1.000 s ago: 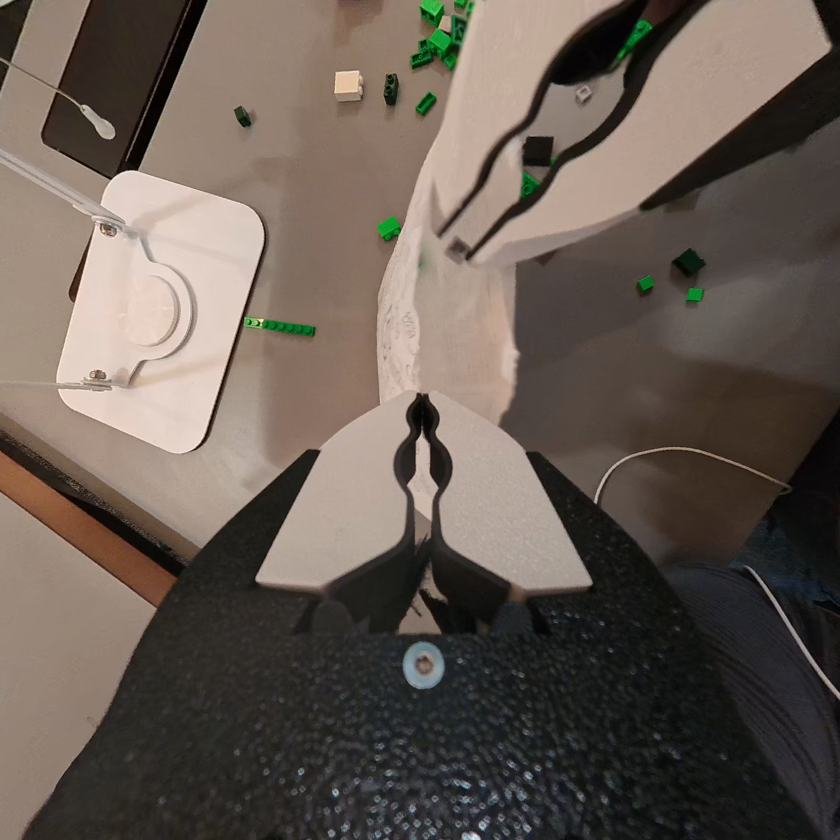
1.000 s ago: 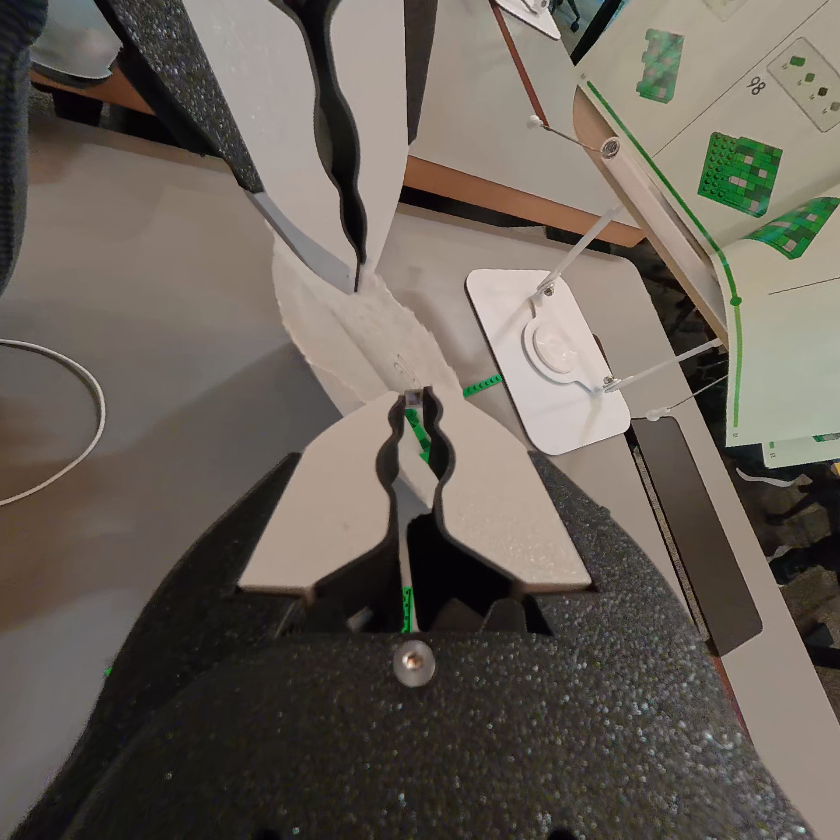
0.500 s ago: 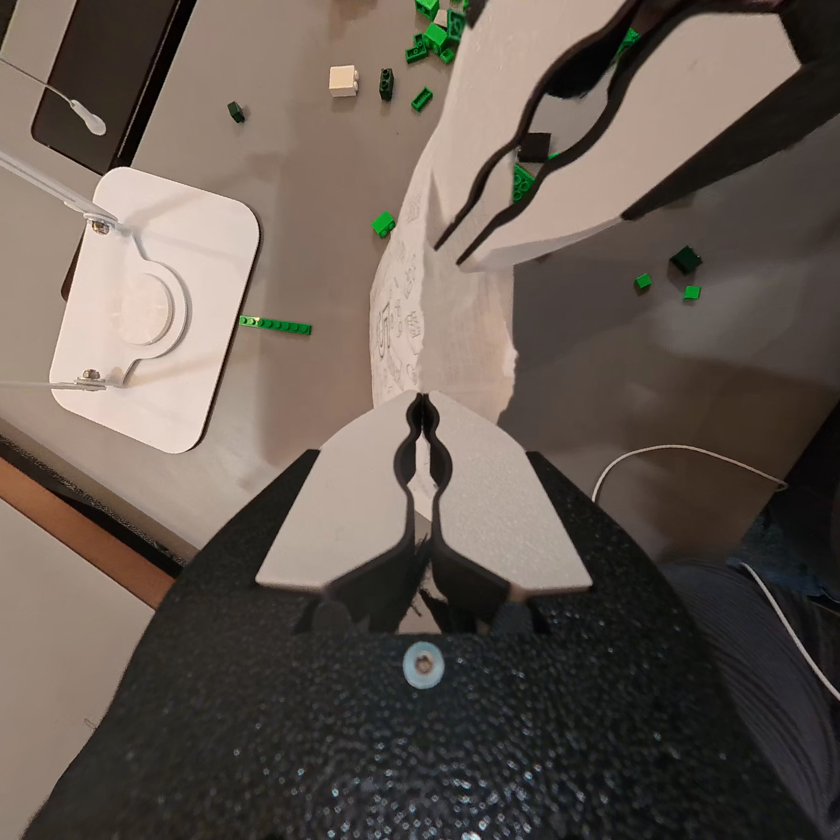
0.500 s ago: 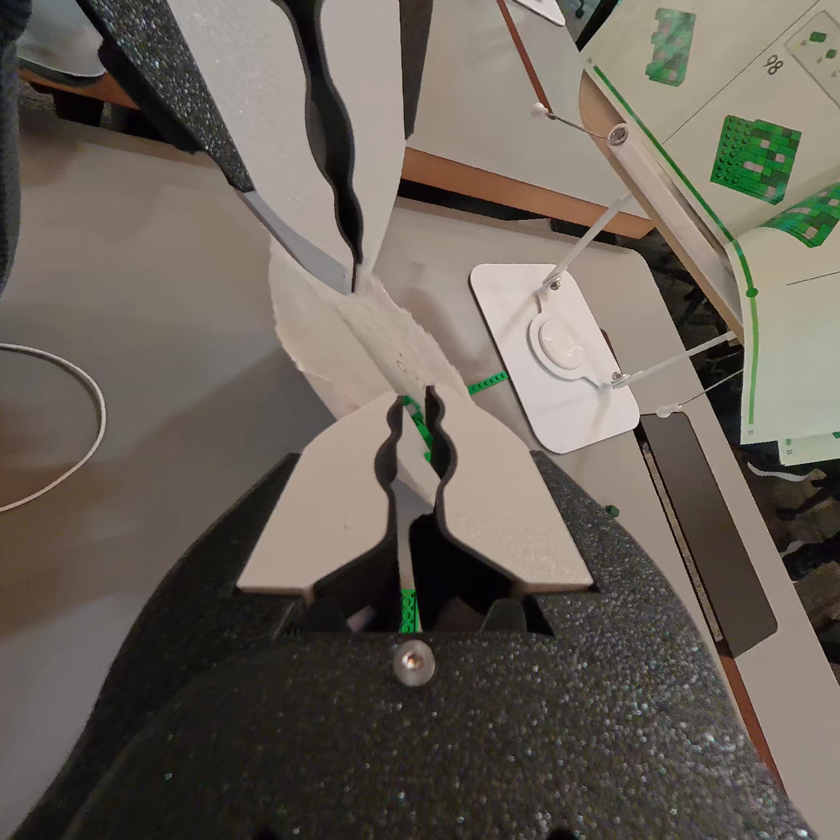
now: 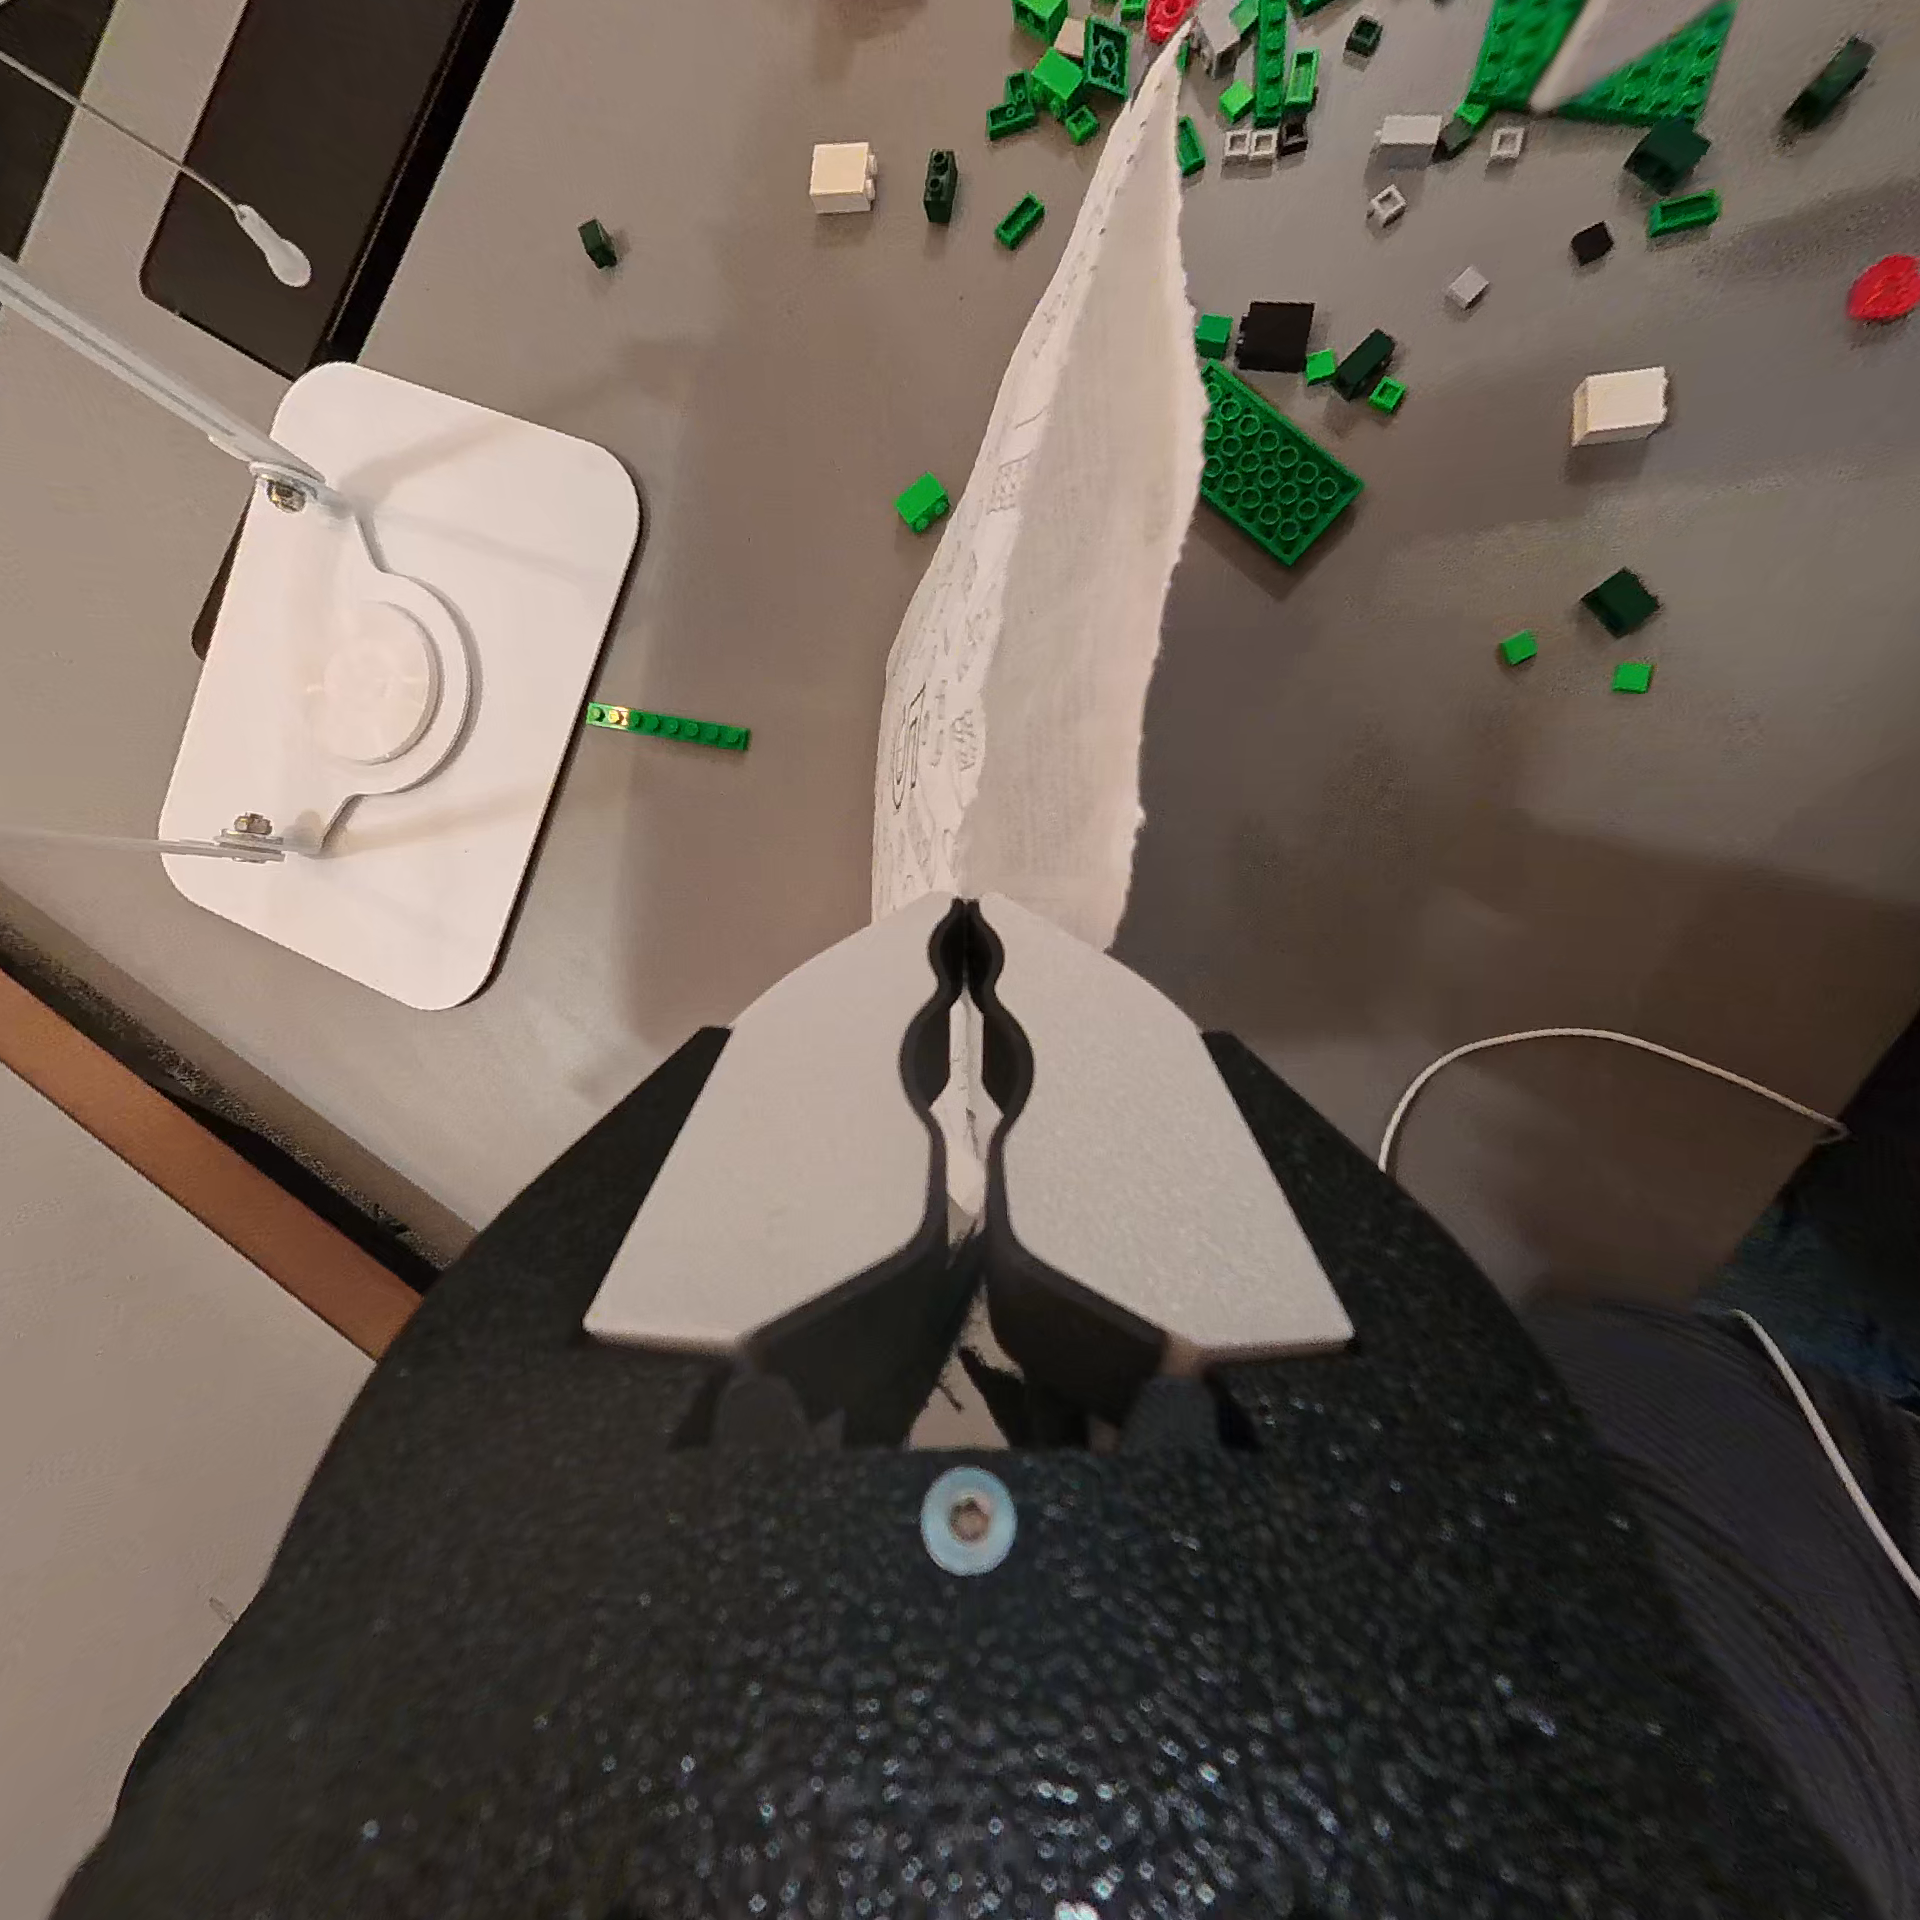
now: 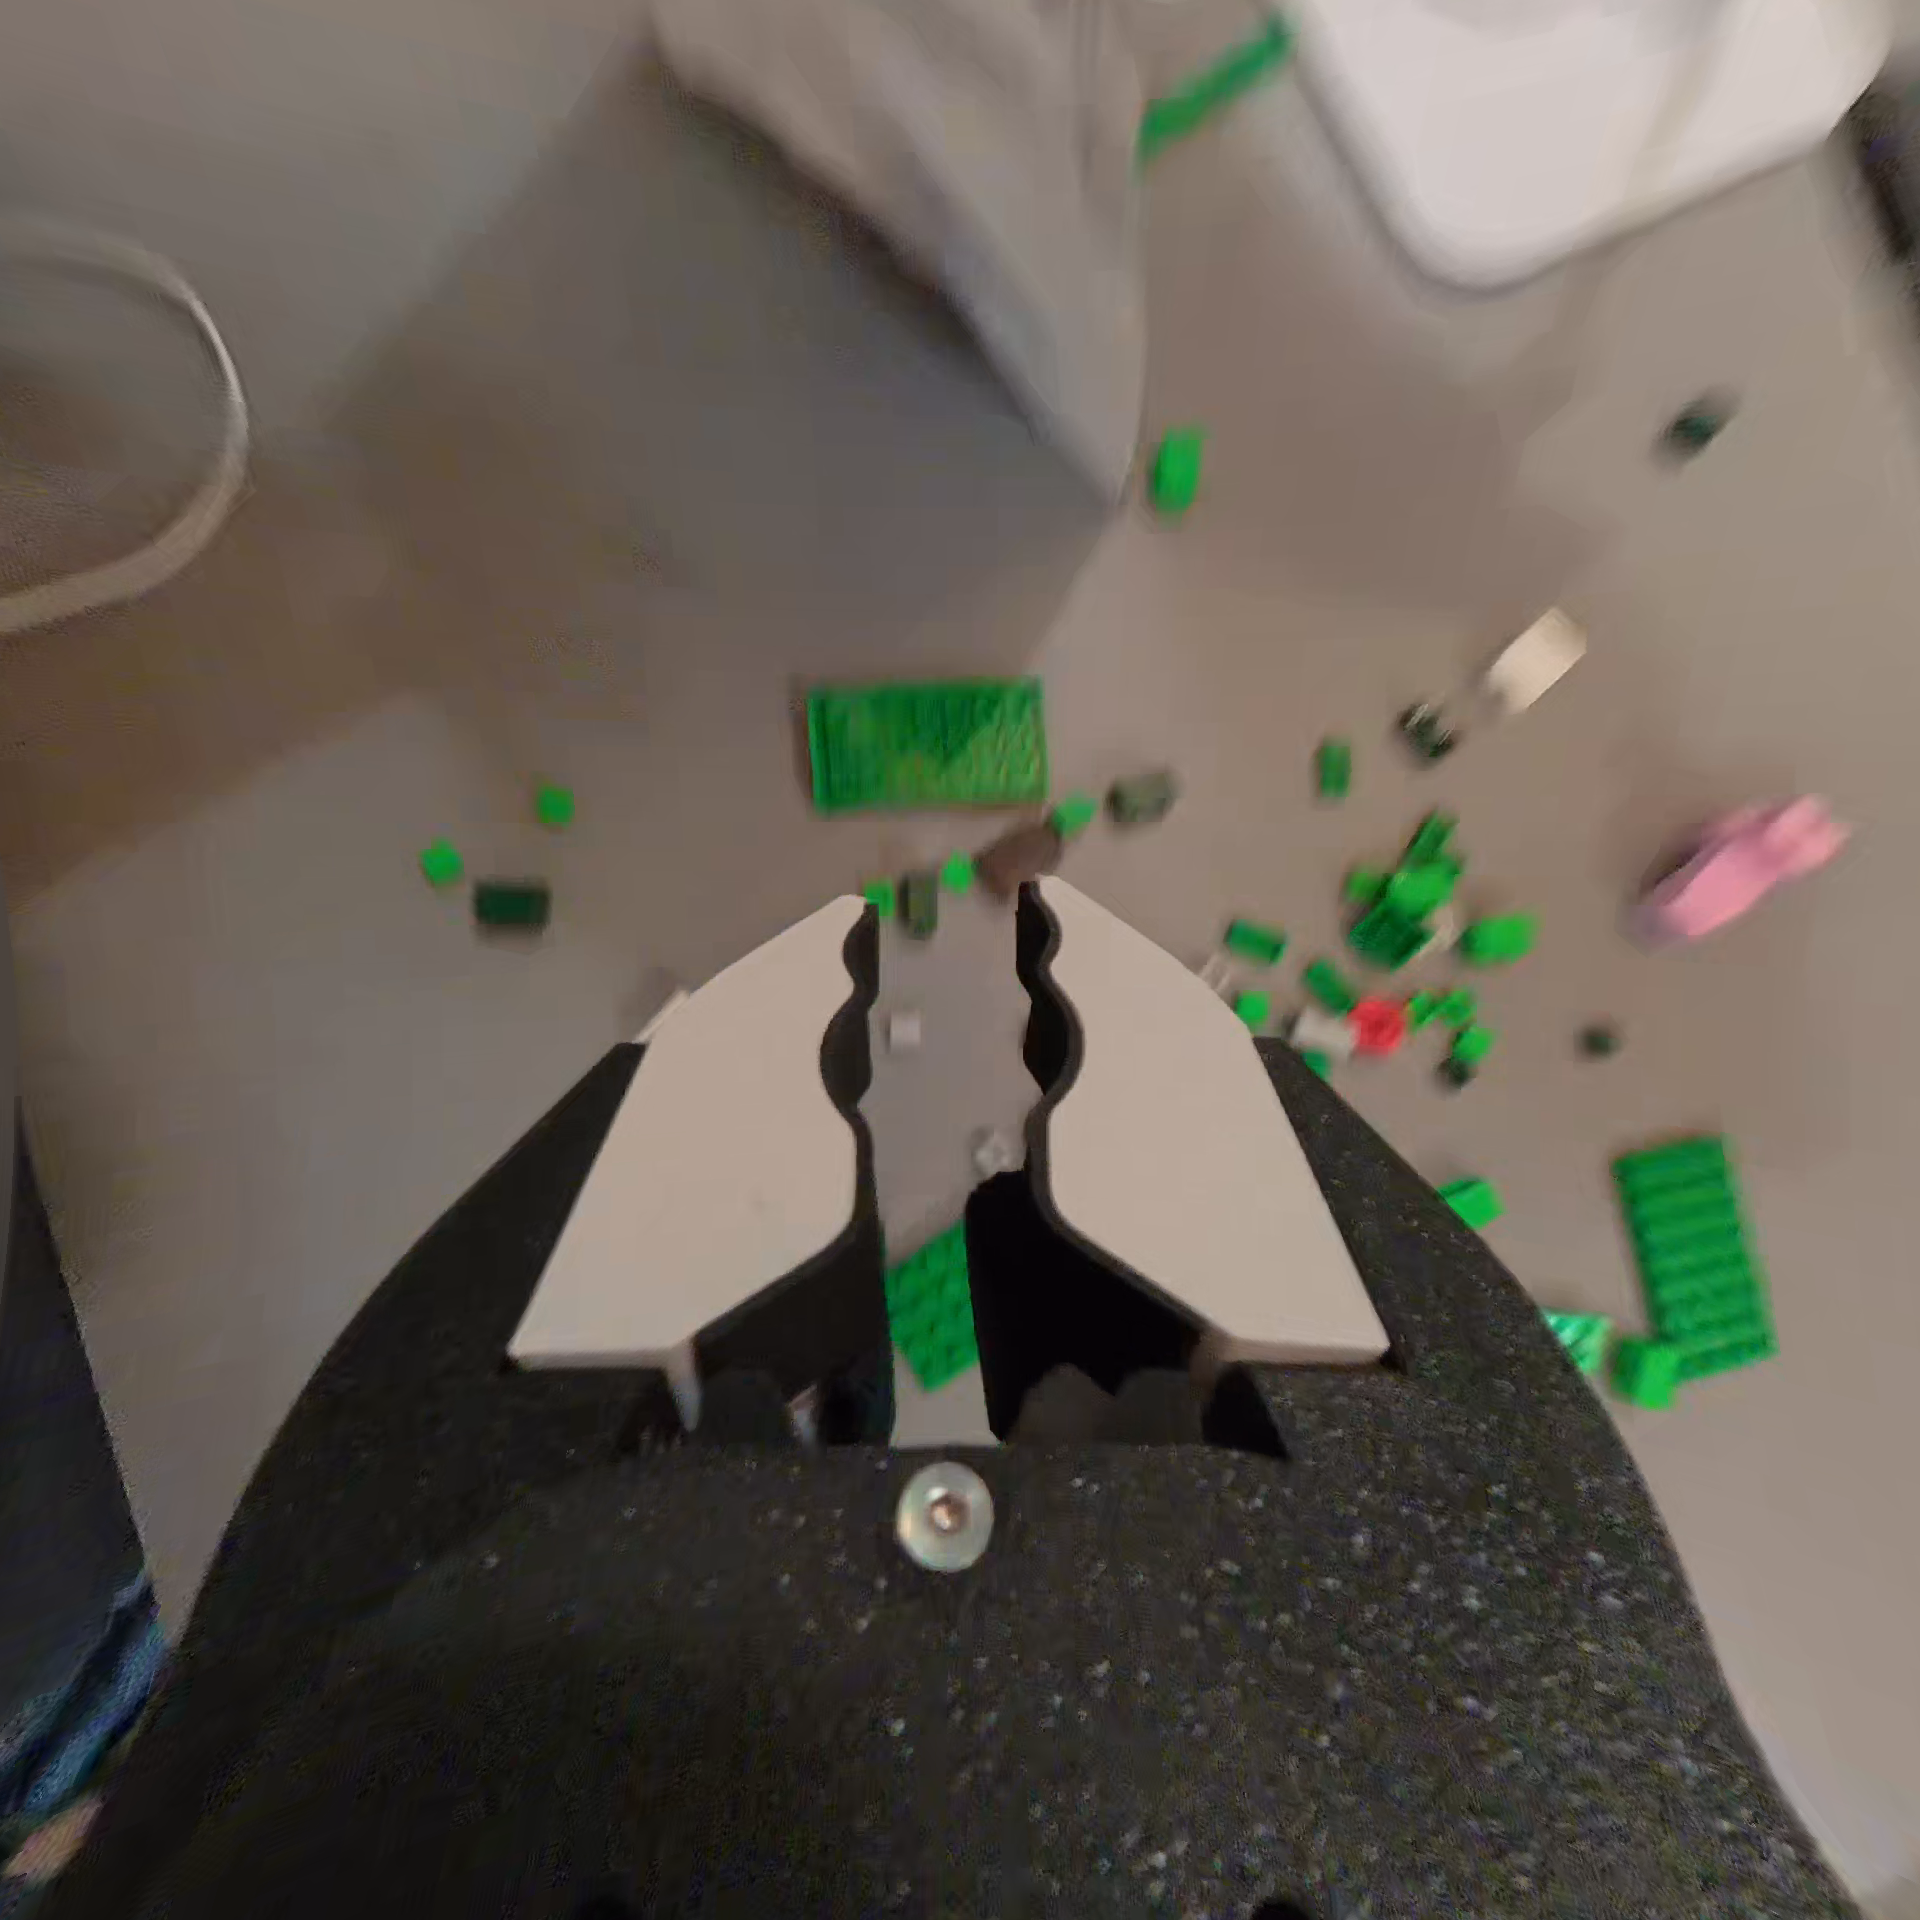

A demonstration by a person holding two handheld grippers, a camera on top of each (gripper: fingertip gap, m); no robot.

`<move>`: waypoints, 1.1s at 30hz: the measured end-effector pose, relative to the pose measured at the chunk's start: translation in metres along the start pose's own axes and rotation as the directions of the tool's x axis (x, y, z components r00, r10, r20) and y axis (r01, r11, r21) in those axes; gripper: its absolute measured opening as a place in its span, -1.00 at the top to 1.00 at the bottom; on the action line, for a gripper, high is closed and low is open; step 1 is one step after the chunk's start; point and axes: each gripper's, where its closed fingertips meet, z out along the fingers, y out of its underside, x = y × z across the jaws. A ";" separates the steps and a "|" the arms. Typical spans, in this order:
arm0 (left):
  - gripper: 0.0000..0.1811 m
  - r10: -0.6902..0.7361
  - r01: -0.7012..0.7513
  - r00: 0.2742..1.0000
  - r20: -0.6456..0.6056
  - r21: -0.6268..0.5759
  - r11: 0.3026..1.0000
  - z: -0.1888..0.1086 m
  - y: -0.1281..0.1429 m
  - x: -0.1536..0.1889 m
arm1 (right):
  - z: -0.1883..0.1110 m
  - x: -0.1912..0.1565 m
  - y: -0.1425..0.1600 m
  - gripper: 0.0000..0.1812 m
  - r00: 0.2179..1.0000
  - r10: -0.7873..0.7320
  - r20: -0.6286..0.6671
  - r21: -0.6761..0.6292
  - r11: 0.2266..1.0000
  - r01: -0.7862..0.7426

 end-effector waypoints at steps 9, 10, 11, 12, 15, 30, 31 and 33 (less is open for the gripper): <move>1.00 -0.003 0.003 1.000 -0.010 0.005 1.000 0.000 0.001 0.000 | 0.041 -0.013 0.059 0.76 0.994 0.057 0.091 -0.163 0.986 -0.041; 1.00 -0.002 0.002 1.000 -0.009 0.004 1.000 0.000 0.001 0.000 | 0.043 -0.012 0.062 0.77 0.994 0.058 0.092 -0.179 0.983 -0.040; 1.00 -0.001 0.001 1.000 -0.010 0.004 1.000 0.000 0.001 0.000 | 0.045 -0.012 0.065 0.78 0.994 0.058 0.090 -0.196 0.980 -0.039; 1.00 0.000 0.000 1.000 -0.011 0.004 1.000 0.000 0.001 0.000 | 0.046 -0.012 0.067 0.79 0.994 0.060 0.093 -0.205 0.978 -0.040; 1.00 -0.002 0.002 1.000 -0.012 0.006 1.000 0.000 0.001 -0.001 | 0.047 -0.014 0.066 0.92 0.990 0.078 0.113 -0.201 0.978 -0.054; 1.00 0.041 -0.041 0.999 0.025 -0.013 0.999 0.003 -0.001 -0.005 | 0.009 -0.041 -0.185 0.92 0.884 -0.388 -0.260 0.344 0.819 0.460; 1.00 0.043 -0.043 0.999 0.033 -0.008 0.999 0.002 -0.002 -0.006 | 0.016 -0.041 -0.184 0.92 0.883 -0.399 -0.247 0.318 0.828 0.463; 1.00 0.036 -0.037 0.999 0.041 0.002 0.999 0.000 -0.003 -0.008 | 0.025 -0.037 -0.182 0.92 0.890 -0.390 -0.235 0.286 0.847 0.447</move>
